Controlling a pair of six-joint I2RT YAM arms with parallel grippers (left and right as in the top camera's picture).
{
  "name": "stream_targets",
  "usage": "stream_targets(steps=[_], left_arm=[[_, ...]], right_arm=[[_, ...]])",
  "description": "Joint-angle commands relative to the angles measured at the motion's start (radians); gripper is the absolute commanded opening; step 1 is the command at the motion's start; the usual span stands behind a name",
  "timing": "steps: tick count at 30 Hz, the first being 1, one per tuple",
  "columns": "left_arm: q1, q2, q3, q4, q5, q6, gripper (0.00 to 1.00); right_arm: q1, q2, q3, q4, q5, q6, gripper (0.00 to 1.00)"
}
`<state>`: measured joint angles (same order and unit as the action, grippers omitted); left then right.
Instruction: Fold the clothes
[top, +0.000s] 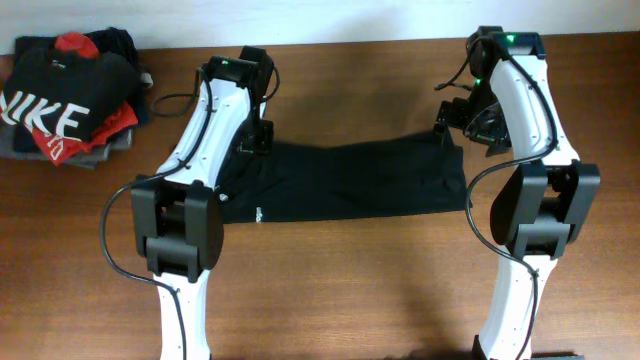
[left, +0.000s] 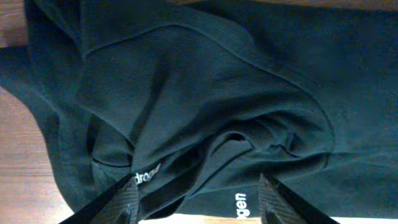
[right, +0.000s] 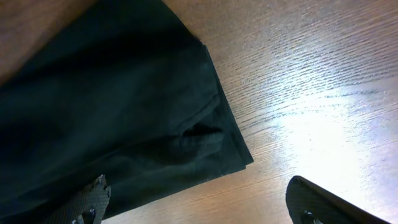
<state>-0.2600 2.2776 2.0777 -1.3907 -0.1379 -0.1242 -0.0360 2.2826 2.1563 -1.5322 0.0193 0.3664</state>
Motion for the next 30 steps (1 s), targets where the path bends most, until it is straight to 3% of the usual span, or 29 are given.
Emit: stream_targets(steps=[1,7,22,25,26,27,30], left_arm=[[-0.004,-0.015,-0.011,-0.007,0.018,0.030,0.59],[-0.004,-0.015,-0.050,-0.053,0.008,0.116,0.56],[-0.004,-0.015,-0.215,0.121,-0.027,0.156,0.55],[-0.004,-0.015,-0.227,0.145,-0.027,0.156,0.36],[-0.004,-0.015,-0.227,0.145,-0.028,0.156,0.11],[-0.004,-0.015,-0.227,0.145,-0.028,0.156,0.03],[-0.004,-0.015,-0.227,0.141,-0.028,0.151,0.01]], right_arm=[[0.004,-0.030,-0.010,0.003,0.016,0.007,0.95],[0.004,-0.030,-0.010,0.003,0.016,0.007,0.96],[0.004,-0.030,-0.010,0.003,0.016,0.006,0.96],[0.004,-0.030,-0.010,0.003,0.016,0.004,0.96],[0.004,-0.030,-0.010,0.004,0.016,0.004,0.97],[0.004,-0.030,-0.010,0.005,0.016,0.004,0.97],[0.004,-0.030,-0.010,0.006,0.016,0.004,0.97]])
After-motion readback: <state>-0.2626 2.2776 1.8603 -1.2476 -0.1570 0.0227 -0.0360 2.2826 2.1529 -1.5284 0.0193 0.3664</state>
